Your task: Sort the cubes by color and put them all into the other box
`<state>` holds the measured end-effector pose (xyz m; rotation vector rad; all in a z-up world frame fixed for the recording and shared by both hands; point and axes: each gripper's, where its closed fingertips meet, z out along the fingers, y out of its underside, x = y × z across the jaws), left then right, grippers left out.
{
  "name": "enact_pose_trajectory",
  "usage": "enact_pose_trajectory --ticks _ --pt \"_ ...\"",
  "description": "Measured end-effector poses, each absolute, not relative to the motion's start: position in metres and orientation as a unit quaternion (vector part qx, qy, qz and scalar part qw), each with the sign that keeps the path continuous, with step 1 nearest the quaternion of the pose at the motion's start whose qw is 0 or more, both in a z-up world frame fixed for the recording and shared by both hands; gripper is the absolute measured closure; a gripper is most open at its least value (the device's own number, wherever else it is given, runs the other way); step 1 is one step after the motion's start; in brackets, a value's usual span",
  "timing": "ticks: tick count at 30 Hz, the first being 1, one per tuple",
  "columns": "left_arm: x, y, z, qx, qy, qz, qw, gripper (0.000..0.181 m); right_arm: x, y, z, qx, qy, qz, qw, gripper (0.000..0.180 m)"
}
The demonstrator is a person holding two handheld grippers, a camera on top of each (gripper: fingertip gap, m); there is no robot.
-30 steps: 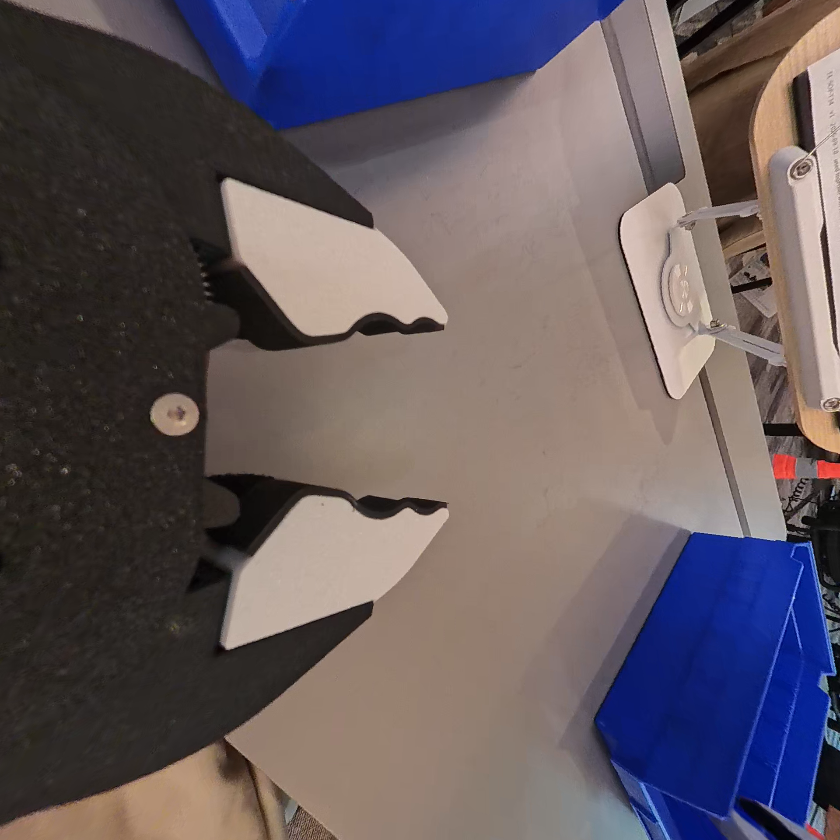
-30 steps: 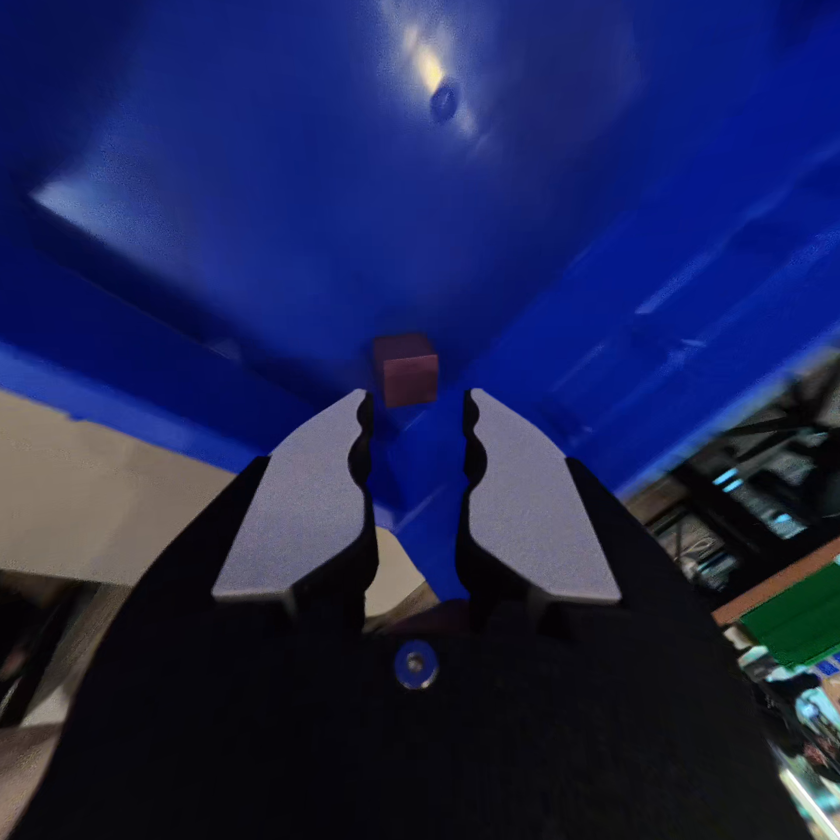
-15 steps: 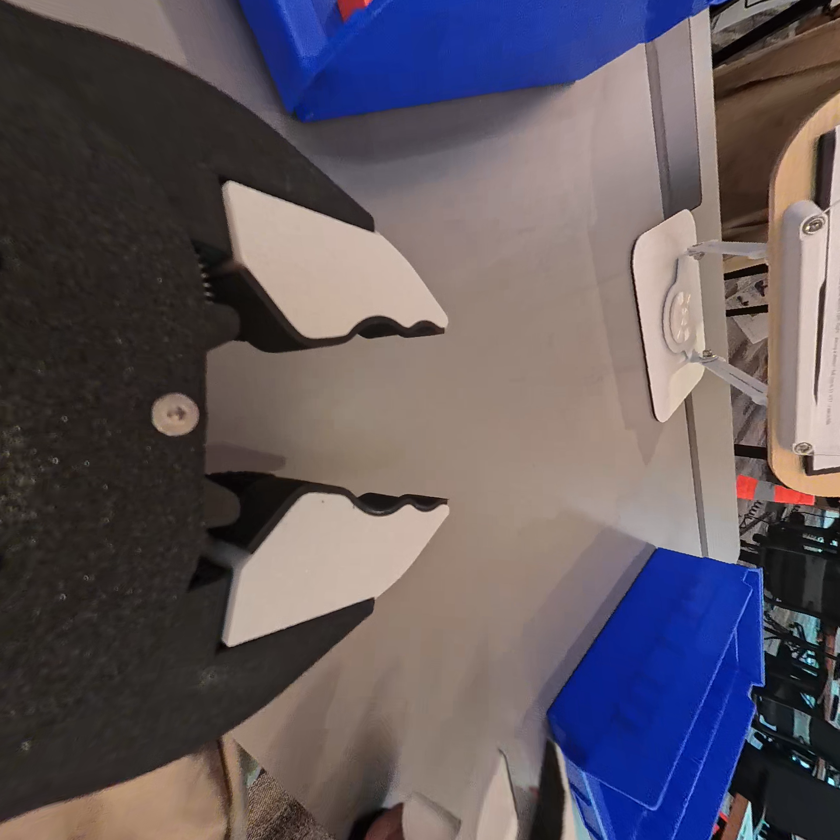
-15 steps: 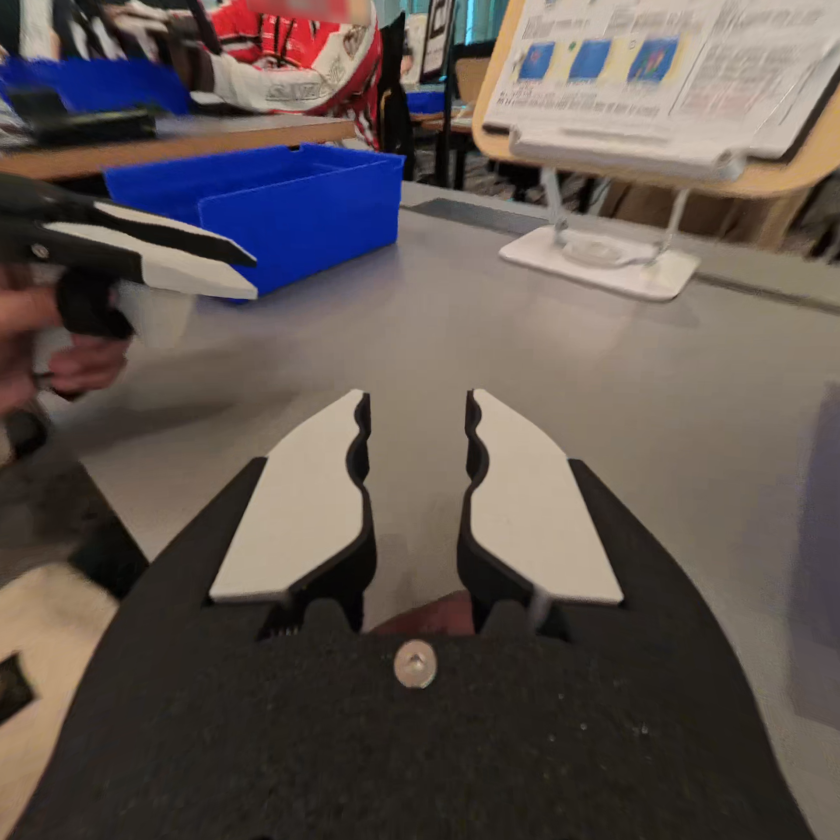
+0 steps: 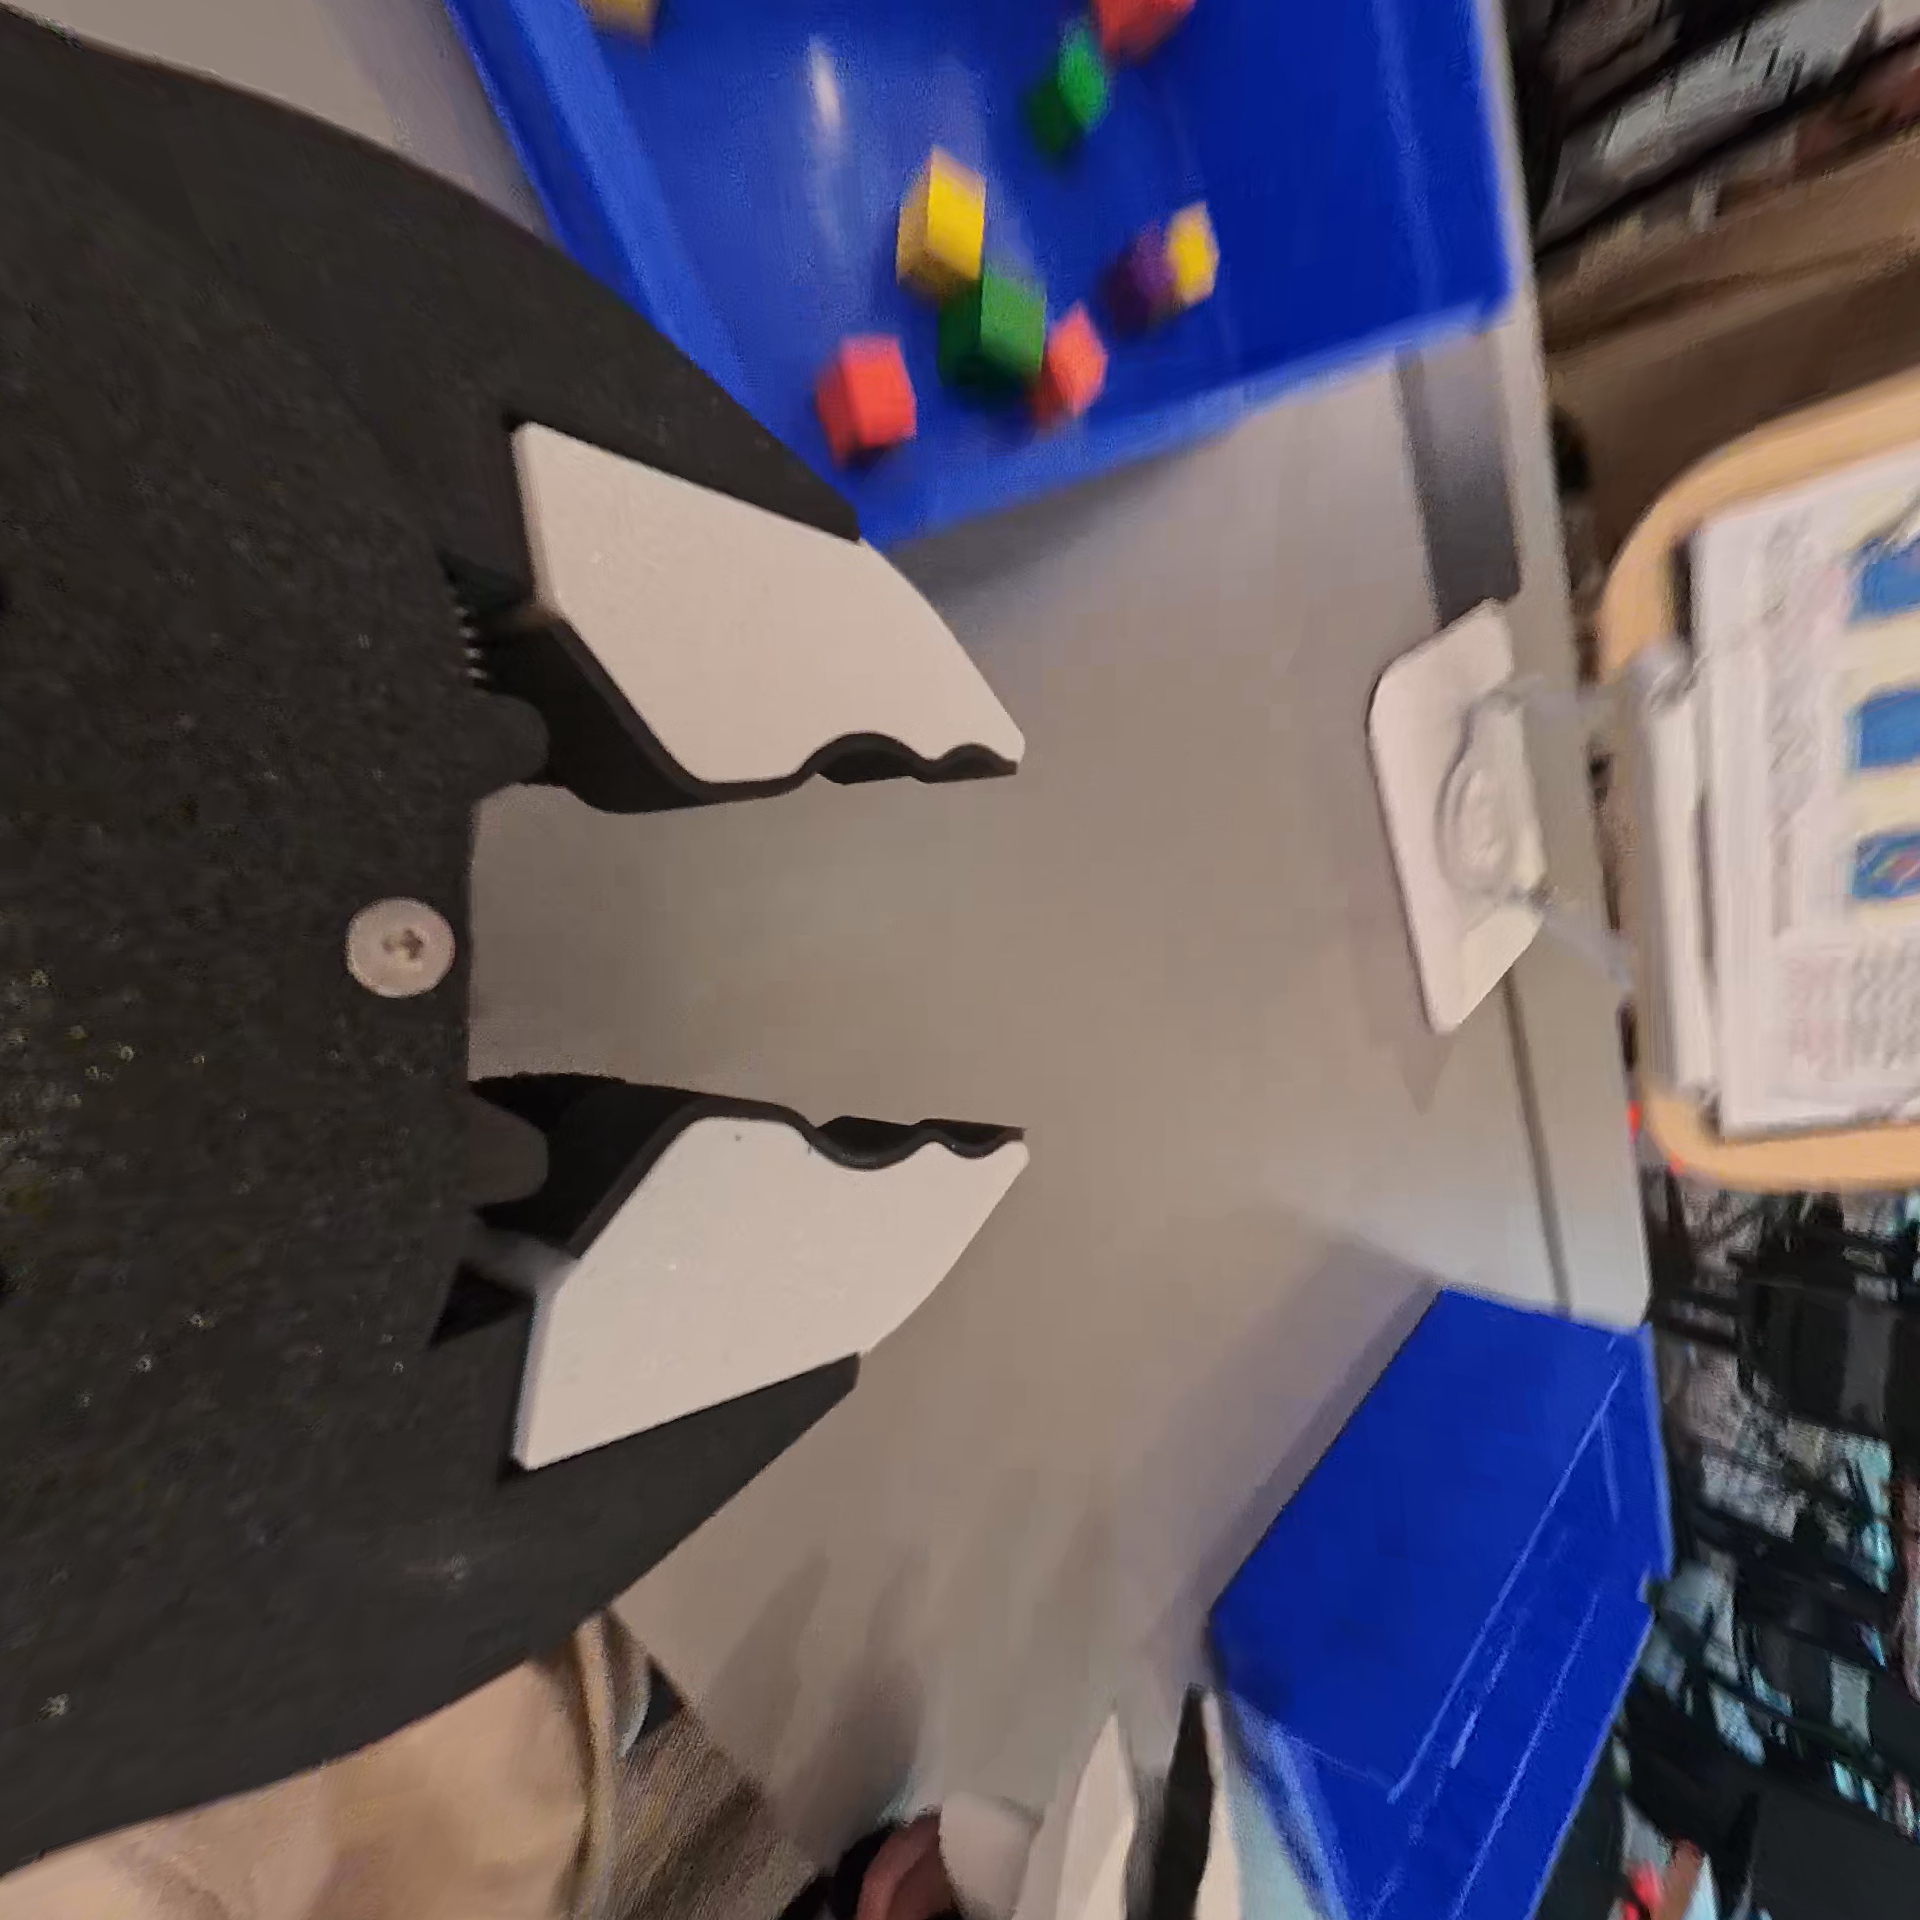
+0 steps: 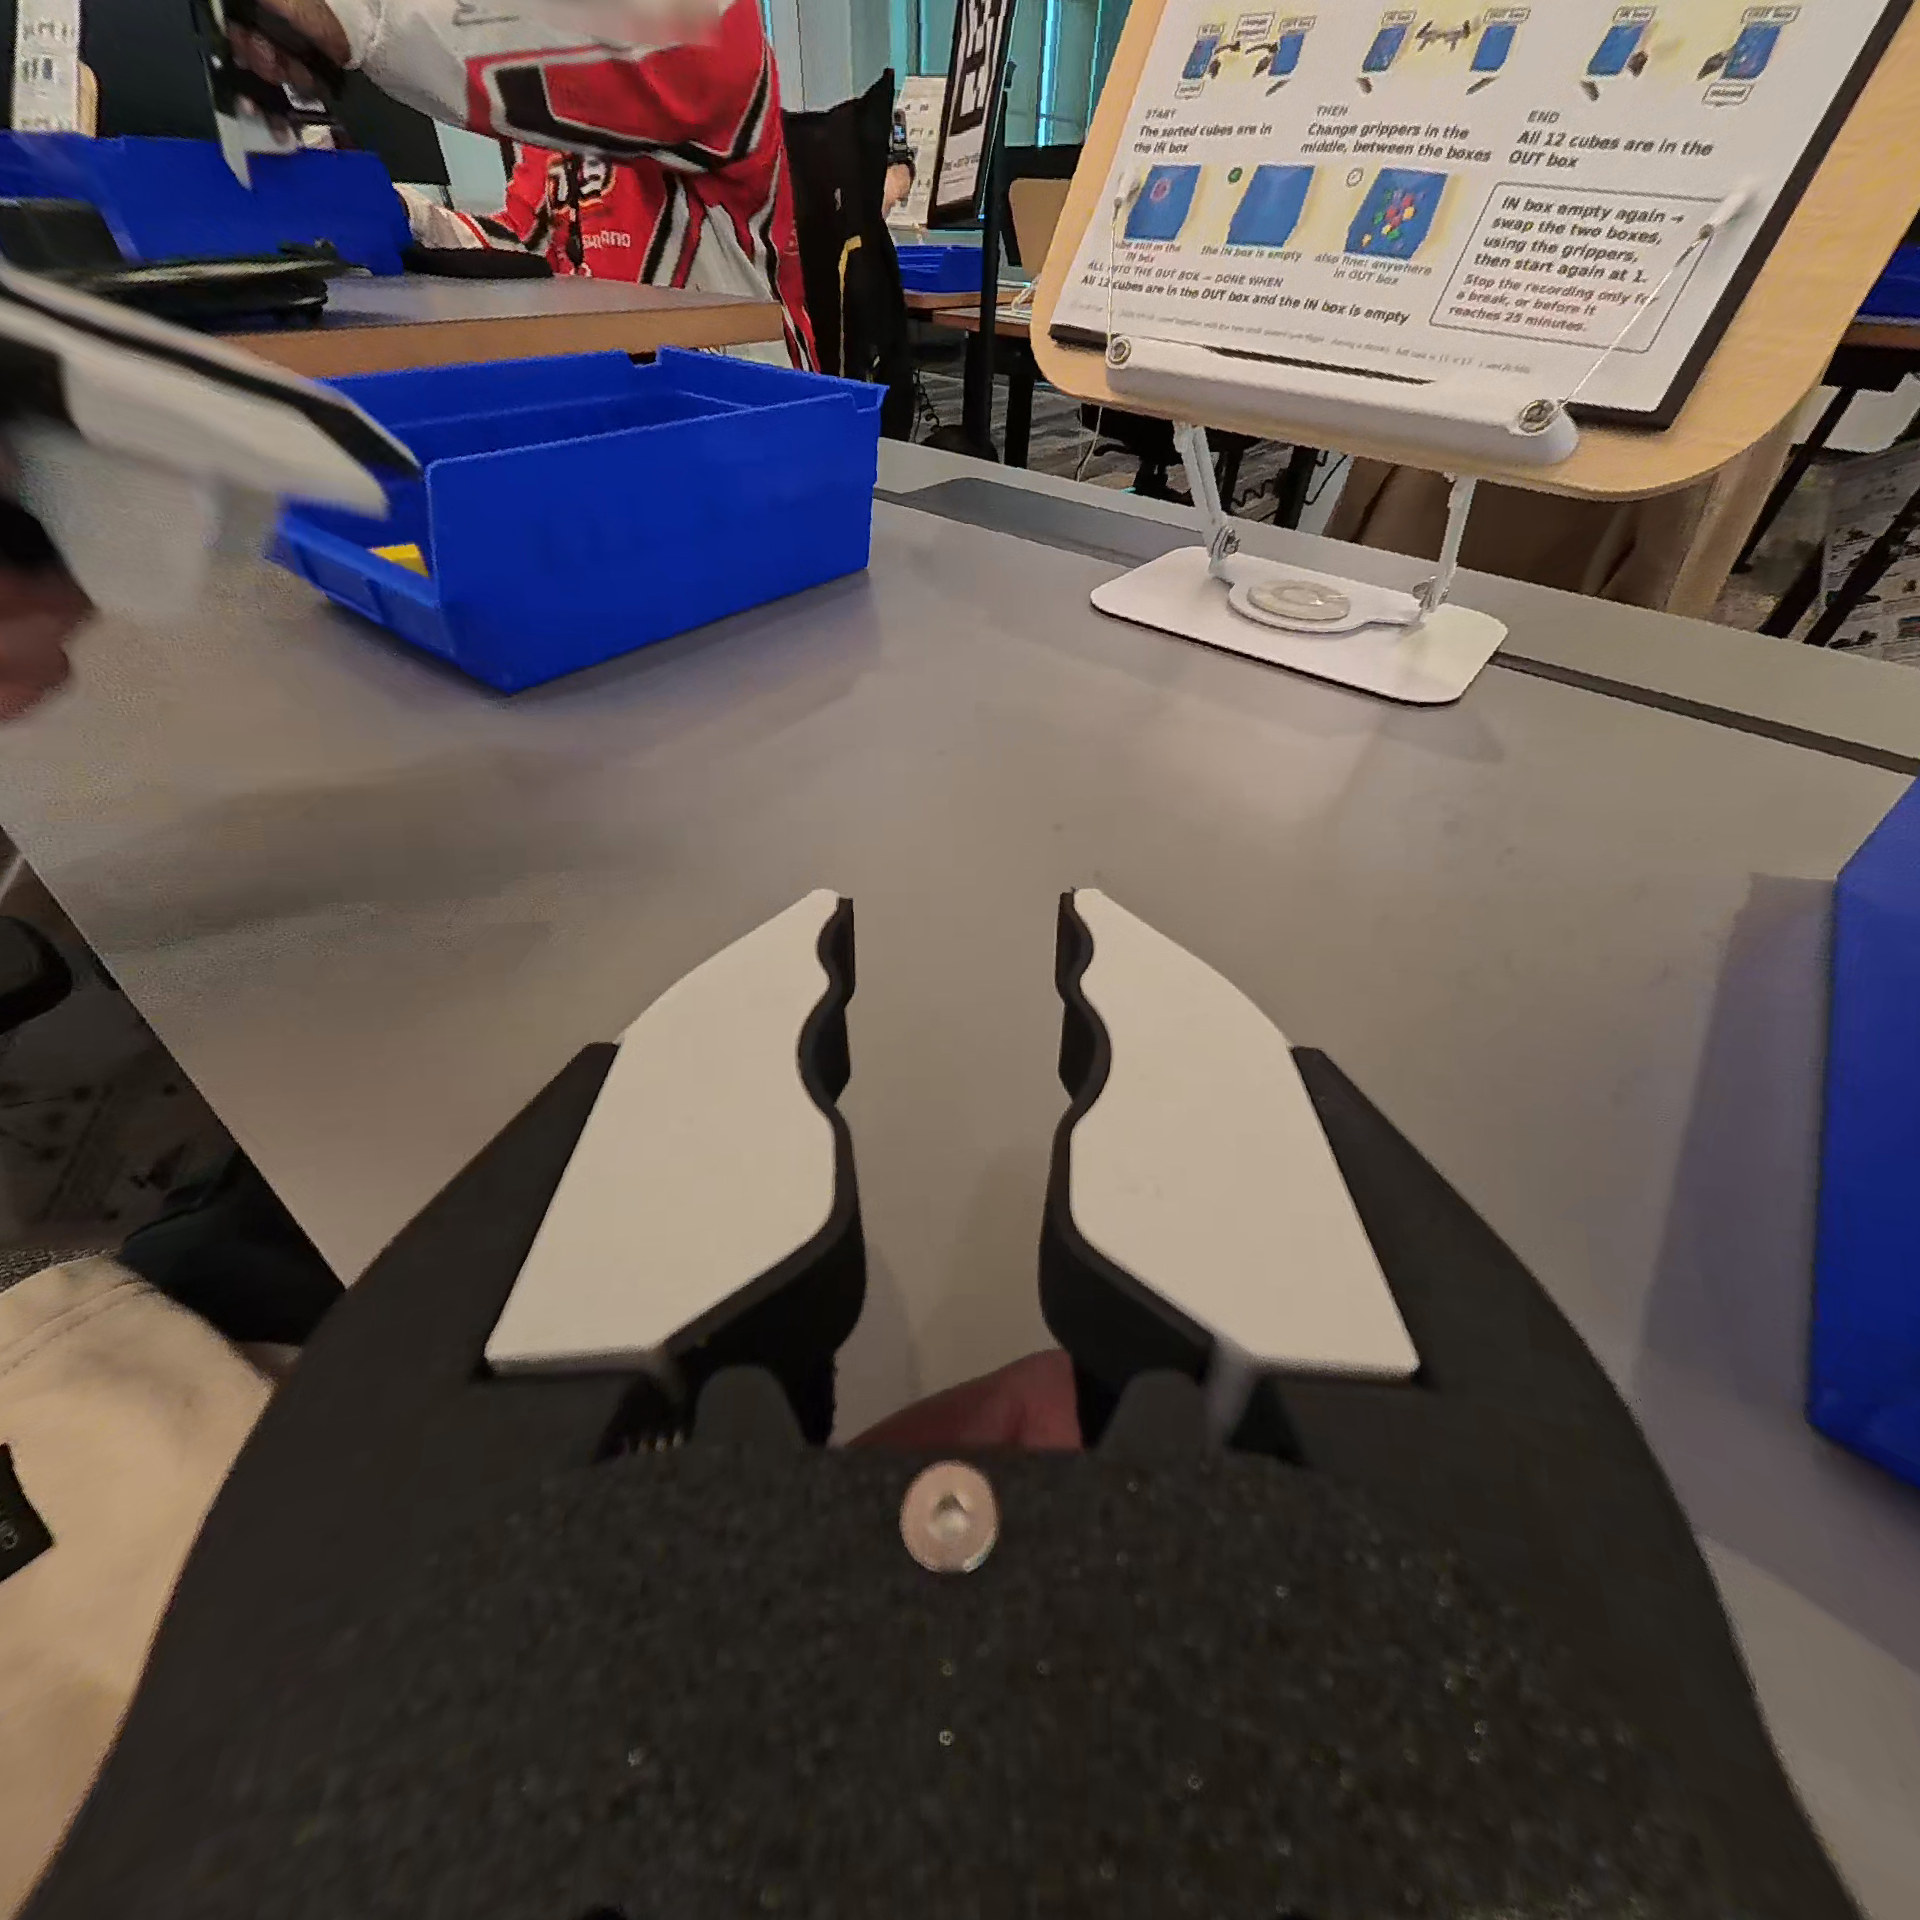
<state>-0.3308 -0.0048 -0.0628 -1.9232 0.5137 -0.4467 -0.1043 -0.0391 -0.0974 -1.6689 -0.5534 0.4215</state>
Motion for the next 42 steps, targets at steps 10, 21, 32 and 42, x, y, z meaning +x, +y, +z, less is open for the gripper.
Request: enact_pose_trajectory --ticks 10,21,32,42 --pt "-0.462 0.127 -0.103 -0.914 0.305 -0.028 0.265 0.131 -0.103 -0.033 -0.1 -0.733 -0.236 0.22 0.598 0.144" --pt "-0.474 0.162 -0.185 -0.94 0.318 -0.026 0.121 0.152 -0.097 -0.035 -0.104 -0.74 -0.234 0.217 0.592 0.147" --pt "-0.419 0.114 -0.05 -0.827 0.355 -0.178 0.399 0.152 -0.085 -0.032 -0.091 -0.735 -0.215 0.234 0.599 0.151" --pt "-0.302 0.01 -0.046 -0.67 0.43 -0.341 0.5 0.152 -0.068 -0.022 -0.092 -0.744 -0.164 0.285 0.581 0.149"
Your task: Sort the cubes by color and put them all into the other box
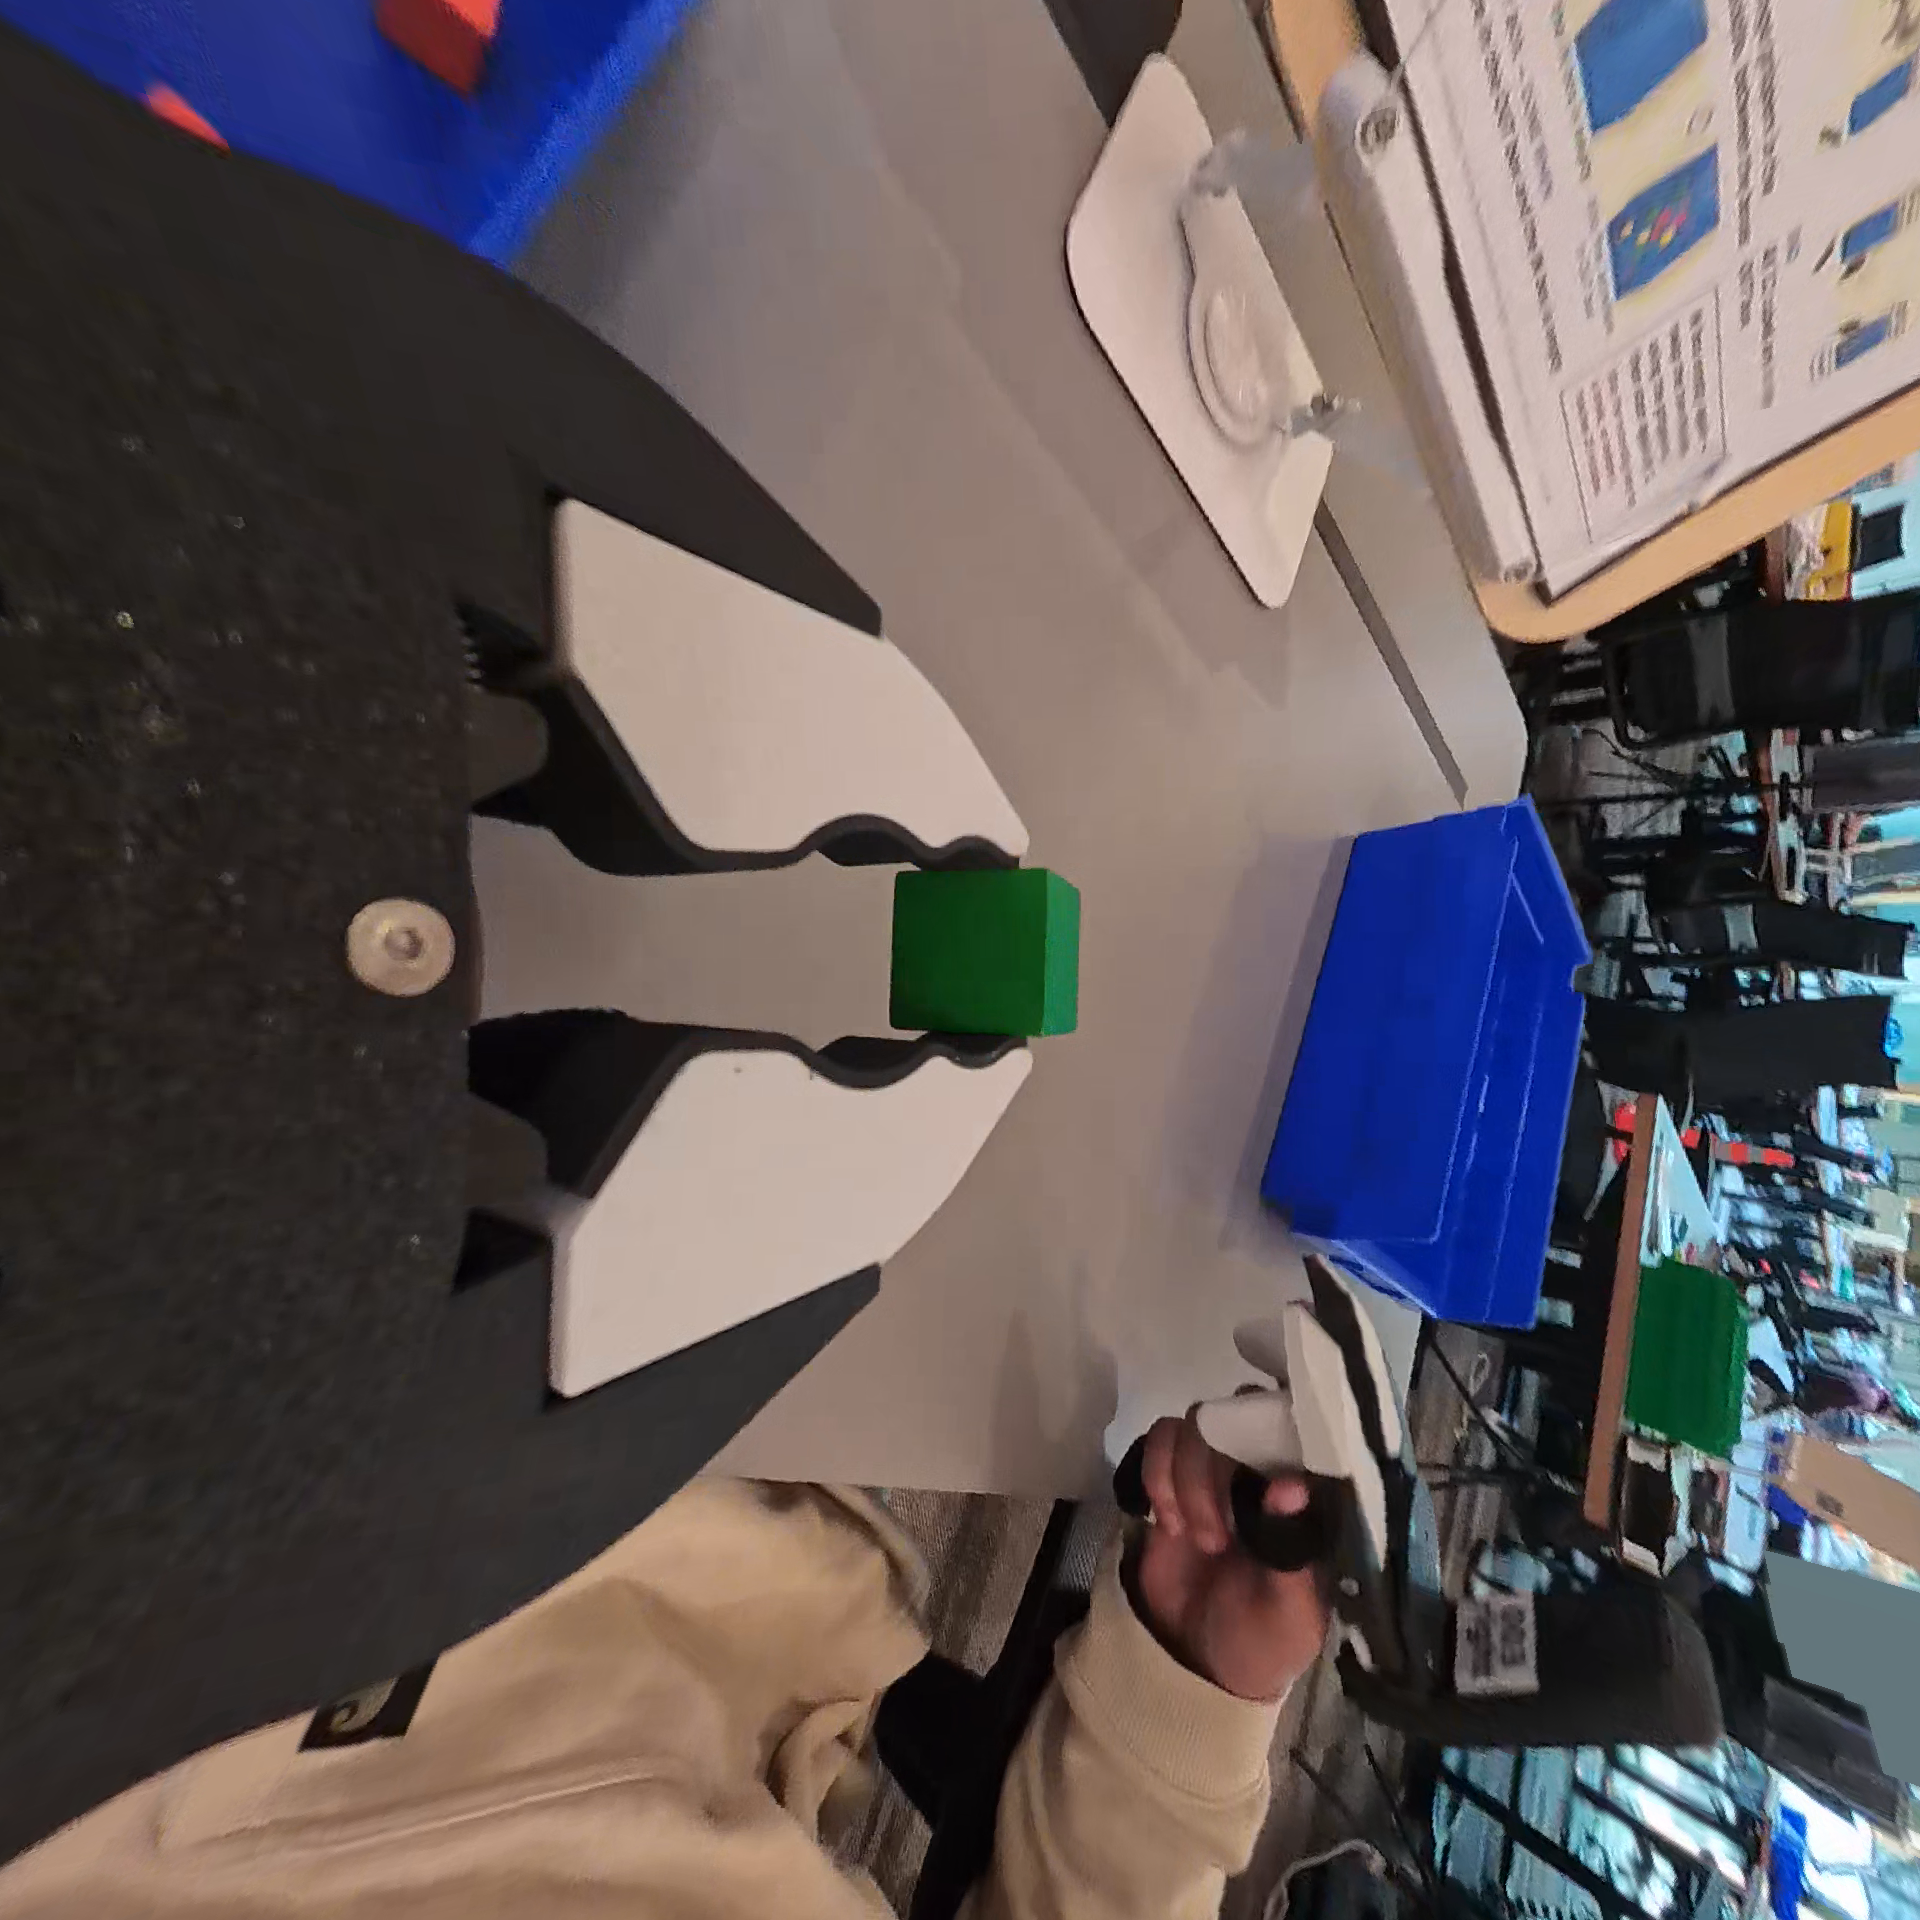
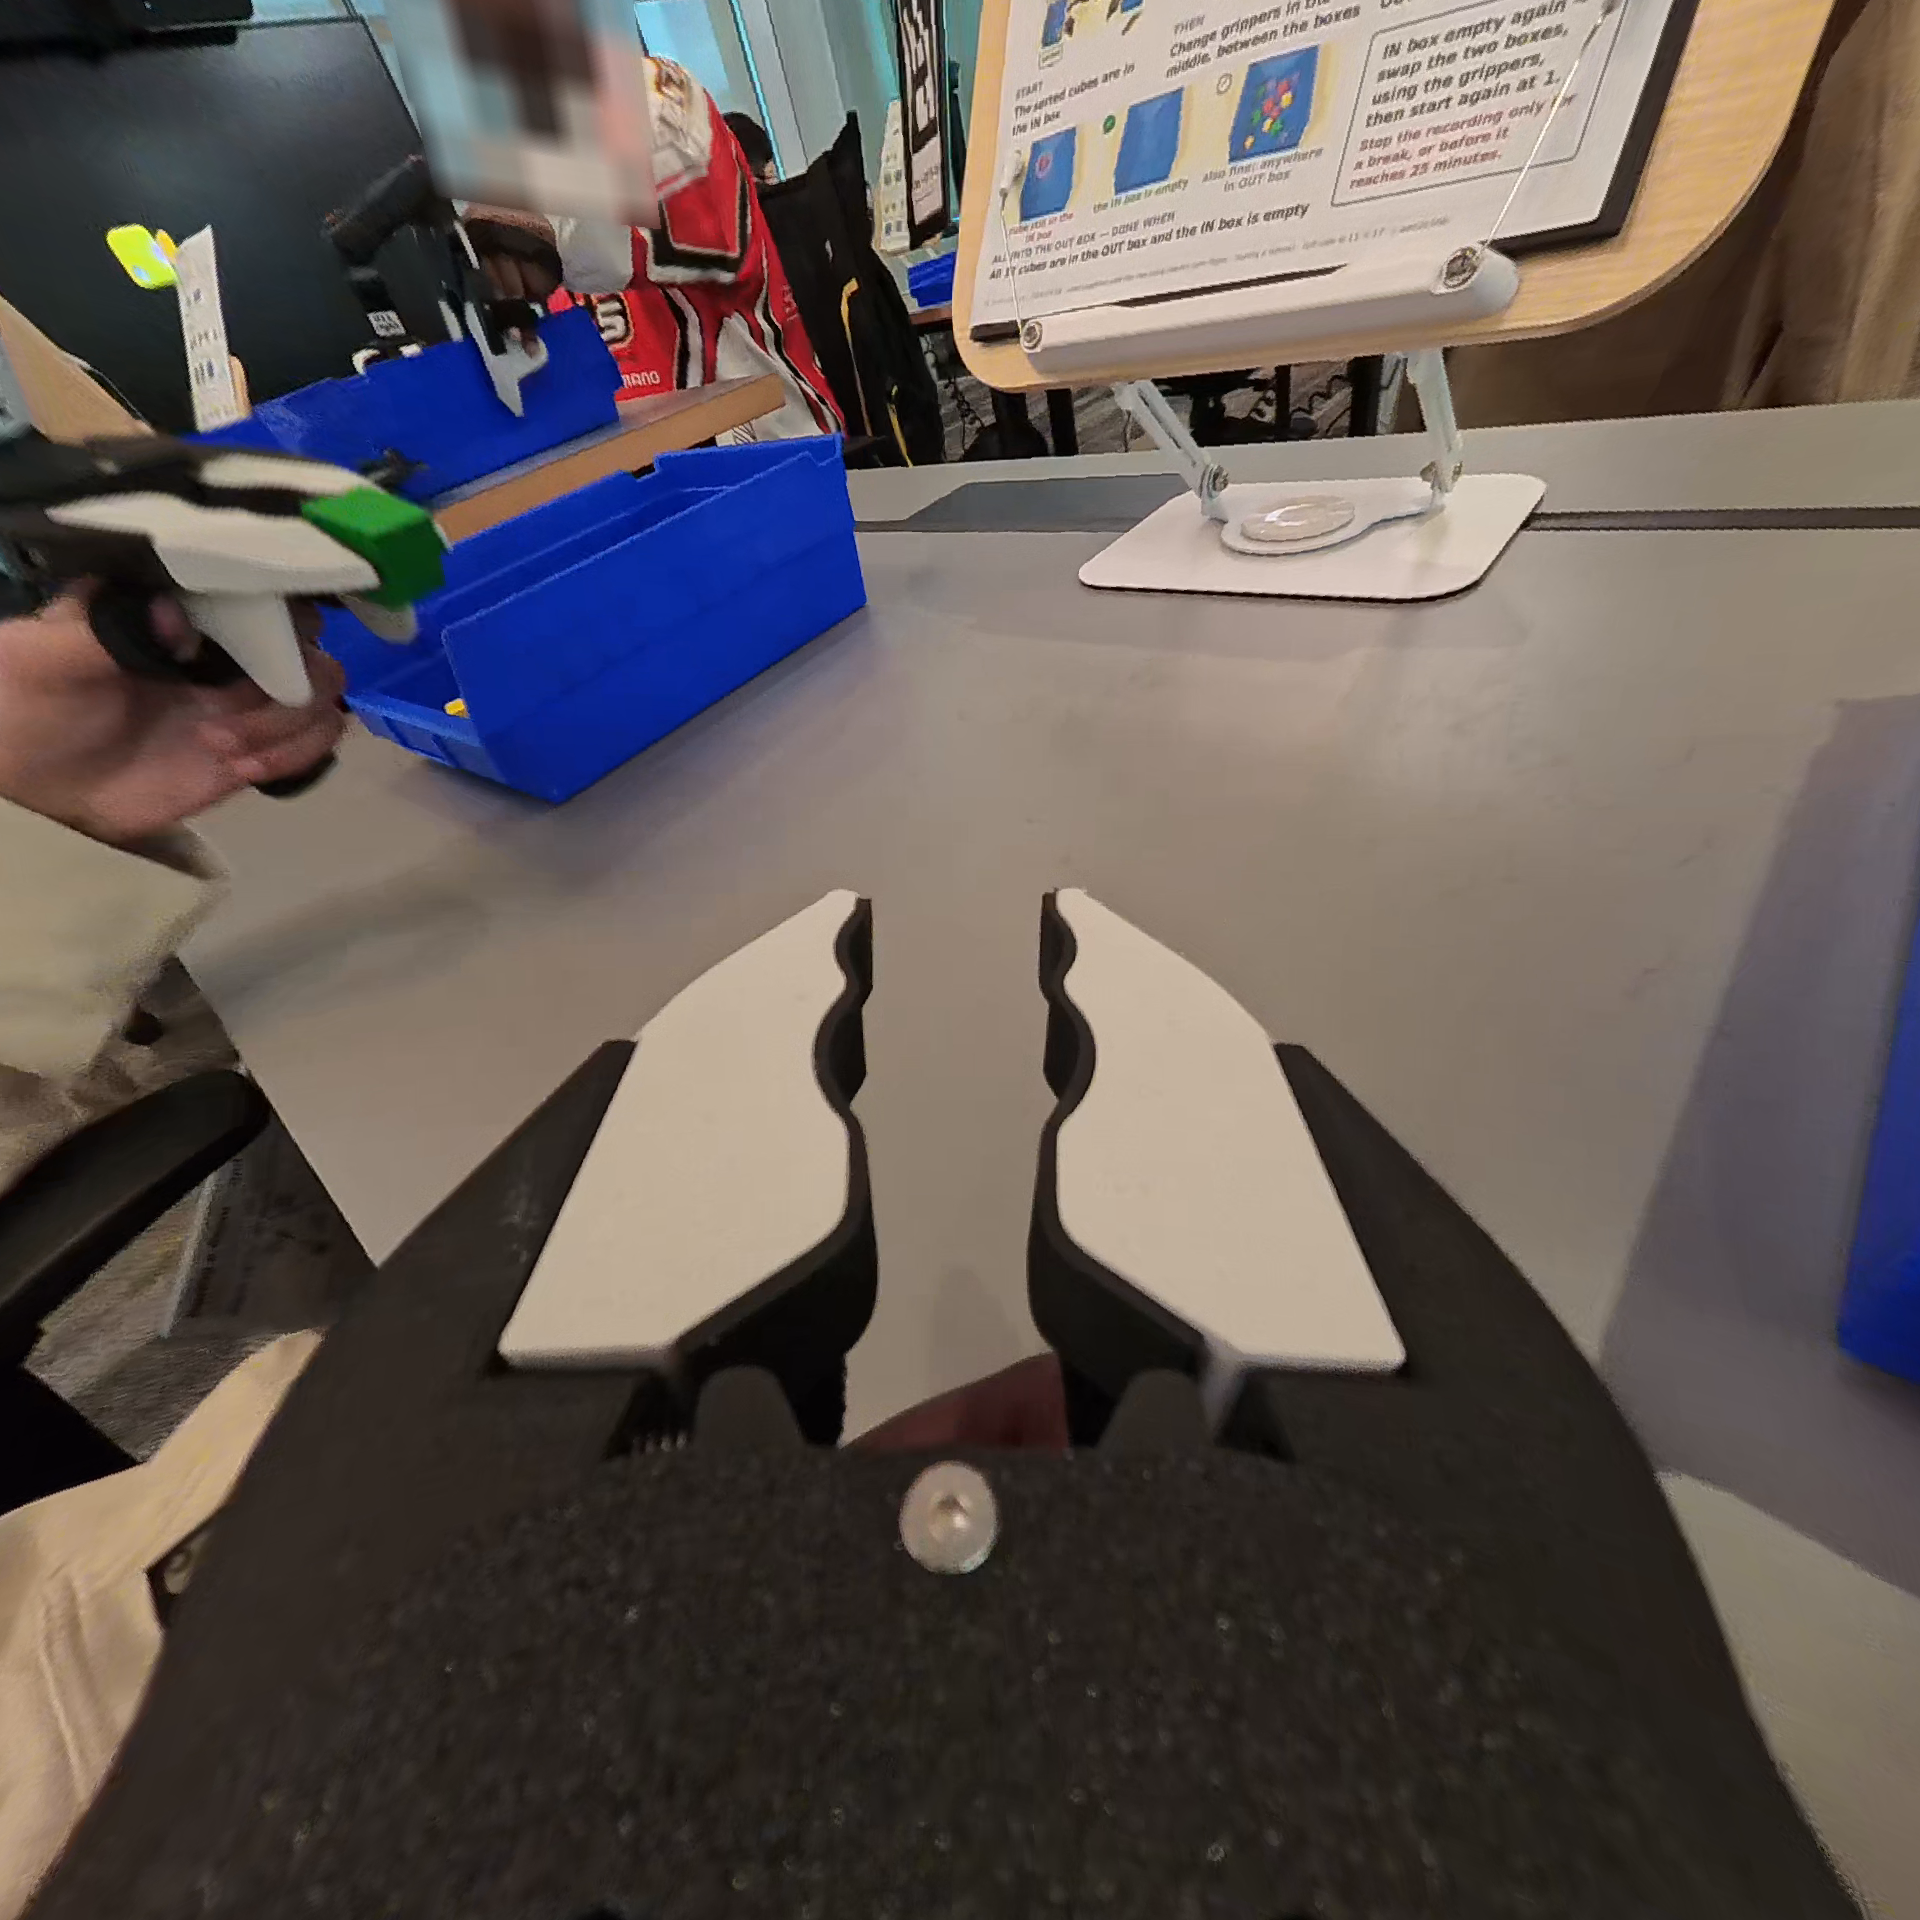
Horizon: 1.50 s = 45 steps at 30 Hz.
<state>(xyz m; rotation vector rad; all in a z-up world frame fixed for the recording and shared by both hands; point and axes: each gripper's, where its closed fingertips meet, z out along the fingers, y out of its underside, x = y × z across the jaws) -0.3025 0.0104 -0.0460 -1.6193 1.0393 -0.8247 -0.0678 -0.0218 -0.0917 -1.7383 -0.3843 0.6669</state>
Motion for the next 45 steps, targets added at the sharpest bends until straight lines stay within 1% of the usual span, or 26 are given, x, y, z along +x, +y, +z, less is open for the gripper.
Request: enact_pose_trajectory --ticks 2,4,8,10,12,16,18,20,21,23,26,27,28,29,31,33,35,37,40,45 --pt "-0.29 0.005 -0.052 -0.648 0.431 -0.372 0.506 0.152 -0.079 -0.02 -0.087 -0.737 -0.156 0.333 0.567 0.149" --pt "-0.273 -0.005 -0.049 -0.601 0.443 -0.413 0.522 0.152 -0.106 -0.024 -0.075 -0.724 -0.15 0.44 0.509 0.144" --pt "-0.233 -0.026 -0.043 -0.512 0.508 -0.426 0.547 0.152 -0.163 -0.041 -0.04 -0.642 -0.118 0.683 0.328 0.137" --pt "-0.214 -0.036 -0.04 -0.484 0.533 -0.43 0.545 0.152 -0.178 -0.044 -0.028 -0.593 -0.094 0.764 0.238 0.133" --pt "-0.199 -0.041 -0.033 -0.463 0.546 -0.427 0.553 0.152 -0.185 -0.039 -0.027 -0.569 -0.063 0.797 0.191 0.132" --pt "-0.177 -0.04 -0.035 -0.453 0.572 -0.406 0.55 0.152 -0.191 -0.039 -0.035 -0.558 -0.055 0.811 0.166 0.13" --pt "-0.168 -0.04 -0.041 -0.453 0.584 -0.397 0.544 0.152 -0.192 -0.042 -0.036 -0.557 -0.058 0.812 0.165 0.131" --pt "-0.163 -0.039 -0.048 -0.456 0.594 -0.386 0.539 0.152 -0.188 -0.041 -0.038 -0.554 -0.053 0.812 0.174 0.147" --pt "-0.161 -0.038 -0.051 -0.458 0.596 -0.38 0.539 0.152 -0.187 -0.039 -0.041 -0.562 -0.053 0.805 0.182 0.151" --pt "-0.158 -0.036 -0.058 -0.475 0.593 -0.365 0.538 0.151 -0.184 -0.037 -0.048 -0.572 -0.053 0.795 0.194 0.151" --pt "-0.162 -0.037 -0.061 -0.511 0.571 -0.358 0.533 0.127 -0.171 -0.032 -0.054 -0.581 -0.046 0.784 0.214 0.151" --pt "-0.167 -0.037 -0.061 -0.527 0.559 -0.358 0.531 0.115 -0.165 -0.03 -0.056 -0.585 -0.044 0.778 0.224 0.151" --pt "-0.174 -0.037 -0.06 -0.549 0.539 -0.358 0.53 0.107 -0.159 -0.029 -0.057 -0.59 -0.046 0.77 0.236 0.151" --pt "-0.183 -0.033 -0.061 -0.58 0.511 -0.353 0.527 0.105 -0.152 -0.029 -0.059 -0.6 -0.054 0.756 0.256 0.151" --pt "-0.205 -0.021 -0.071 -0.661 0.439 -0.322 0.516 0.104 -0.139 -0.028 -0.065 -0.627 -0.075 0.712 0.307 0.151" --pt "-0.233 -0.01 -0.089 -0.734 0.36 -0.267 0.511 0.107 -0.125 -0.027 -0.073 -0.658 -0.104 0.647 0.371 0.151" --pt "-0.256 -0.008 -0.104 -0.77 0.309 -0.213 0.516 0.107 -0.113 -0.023 -0.085 -0.694 -0.128 0.562 0.432 0.151" --pt "-0.267 -0.014 -0.112 -0.778 0.295 -0.184 0.523 0.108 -0.105 -0.019 -0.095 -0.719 -0.143 0.486 0.477 0.151" --pt "-0.266 -0.023 -0.114 -0.779 0.29 -0.206 0.517 0.108 -0.106 -0.018 -0.104 -0.74 -0.175 0.407 0.506 0.151" --pt "-0.262 -0.024 -0.12 -0.782 0.298 -0.238 0.493 0.109 -0.114 -0.019 -0.107 -0.746 -0.203 0.365 0.519 0.151"
